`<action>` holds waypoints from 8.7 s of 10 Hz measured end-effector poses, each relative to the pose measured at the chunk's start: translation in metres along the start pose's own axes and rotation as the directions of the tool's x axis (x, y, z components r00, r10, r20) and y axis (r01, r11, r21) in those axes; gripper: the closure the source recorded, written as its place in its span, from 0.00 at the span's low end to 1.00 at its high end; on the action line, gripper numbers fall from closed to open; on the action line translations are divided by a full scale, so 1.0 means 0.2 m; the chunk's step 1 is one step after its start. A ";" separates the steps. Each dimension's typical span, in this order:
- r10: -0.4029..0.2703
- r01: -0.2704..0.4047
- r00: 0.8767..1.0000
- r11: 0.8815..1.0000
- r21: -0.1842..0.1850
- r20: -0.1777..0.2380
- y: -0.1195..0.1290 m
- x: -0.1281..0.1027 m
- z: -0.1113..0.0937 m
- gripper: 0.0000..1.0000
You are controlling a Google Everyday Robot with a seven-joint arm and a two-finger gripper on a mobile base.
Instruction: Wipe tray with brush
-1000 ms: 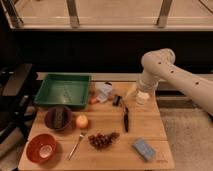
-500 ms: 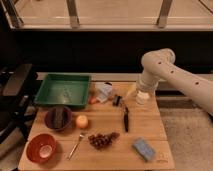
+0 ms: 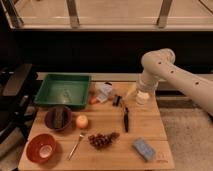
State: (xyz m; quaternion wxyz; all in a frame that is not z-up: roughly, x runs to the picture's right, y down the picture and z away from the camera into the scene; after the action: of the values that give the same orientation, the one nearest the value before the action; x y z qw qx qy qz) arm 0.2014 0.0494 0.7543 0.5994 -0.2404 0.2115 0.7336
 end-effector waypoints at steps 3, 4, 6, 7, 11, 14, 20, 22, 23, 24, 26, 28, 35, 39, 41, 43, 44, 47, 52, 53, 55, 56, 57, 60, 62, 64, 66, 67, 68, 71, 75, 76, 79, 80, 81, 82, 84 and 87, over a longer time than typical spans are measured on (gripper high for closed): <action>0.000 0.000 1.000 1.000 0.000 0.000 0.00 0.00 0.00 0.20; 0.000 0.000 1.000 1.000 0.000 0.000 0.00 0.00 0.00 0.20; 0.000 0.000 1.000 1.000 0.000 0.000 0.00 0.00 0.00 0.20; -0.002 0.002 1.000 1.000 -0.002 0.008 0.00 0.00 -0.01 0.20; -0.073 0.076 0.993 0.997 -0.020 0.095 0.10 -0.05 -0.08 0.20; -0.108 0.111 0.990 0.993 -0.039 0.086 0.18 -0.03 0.08 0.20; -0.173 0.186 0.977 0.977 -0.103 0.121 0.34 -0.01 0.42 0.20; -0.173 0.185 0.978 0.977 -0.103 0.120 0.33 -0.01 0.41 0.20; -0.175 0.187 0.977 0.977 -0.104 0.120 0.34 -0.01 0.41 0.20; -0.177 0.190 0.977 0.976 -0.103 0.120 0.34 -0.01 0.42 0.20; -0.162 0.175 0.981 0.977 -0.122 0.106 0.34 -0.01 0.43 0.20; -0.153 0.163 0.985 0.974 -0.160 0.073 0.36 -0.01 0.54 0.20; -0.105 0.104 0.994 0.973 -0.206 0.008 0.30 -0.02 0.84 0.20; -0.070 0.058 0.996 0.975 -0.216 -0.046 0.26 0.00 0.92 0.29; -0.067 0.055 0.997 0.975 -0.216 -0.048 0.25 0.00 0.89 0.50; -0.063 0.050 0.996 0.976 -0.212 -0.055 0.23 0.01 0.87 0.71; -0.065 0.051 0.996 0.976 -0.212 -0.058 0.23 0.01 0.87 0.81; -0.051 0.036 0.997 0.975 -0.217 -0.065 0.24 0.02 0.89 1.00; -0.033 0.027 0.999 0.977 -0.212 -0.023 0.26 0.01 0.87 1.00; -0.033 0.032 0.999 0.976 -0.213 -0.004 0.27 0.01 0.83 1.00; -0.032 0.041 0.999 0.974 -0.222 0.043 0.29 0.00 0.65 1.00; -0.026 0.040 0.997 0.974 -0.224 0.067 0.30 -0.01 0.57 1.00; -0.013 0.034 0.996 0.974 -0.225 0.094 0.28 -0.01 0.49 1.00; 0.003 0.036 0.985 0.974 -0.224 0.170 0.22 -0.03 0.32 1.00; -0.064 0.105 0.981 0.968 -0.226 0.183 0.31 -0.07 0.26 1.00; -0.152 0.189 0.974 0.954 -0.233 0.168 0.49 -0.09 0.31 1.00; -0.244 0.275 0.958 0.932 -0.238 0.152 0.71 -0.10 0.39 1.00; -0.291 0.322 0.944 0.916 -0.240 0.154 0.83 -0.11 0.42 1.00; -0.355 0.387 0.920 0.890 -0.243 0.164 0.99 -0.10 0.44 1.00; -0.403 0.437 0.898 0.866 -0.243 0.176 1.09 -0.09 0.45 1.00; -0.403 0.436 0.898 0.866 -0.243 0.175 1.09 -0.09 0.45 1.00; -0.405 0.437 0.898 0.867 -0.240 0.174 1.09 -0.09 0.45 1.00; -0.481 0.525 0.841 0.835 -0.163 0.247 1.20 -0.18 0.40 1.00; -0.502 0.549 0.823 0.823 -0.146 0.266 1.25 -0.22 0.39 1.00; -0.525 0.571 0.806 0.812 -0.123 0.274 1.29 -0.25 0.39 1.00; -0.549 0.591 0.791 0.800 -0.107 0.271 1.33 -0.27 0.40 1.00; -0.615 0.644 0.753 0.761 -0.072 0.232 1.43 -0.29 0.47 1.00; -0.728 0.737 0.668 0.676 0.005 0.152 1.54 -0.30 0.55 1.00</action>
State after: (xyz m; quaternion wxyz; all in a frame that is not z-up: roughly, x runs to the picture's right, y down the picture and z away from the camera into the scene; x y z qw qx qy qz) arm -0.1024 0.0090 0.8858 0.8496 -0.2695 0.0334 0.4521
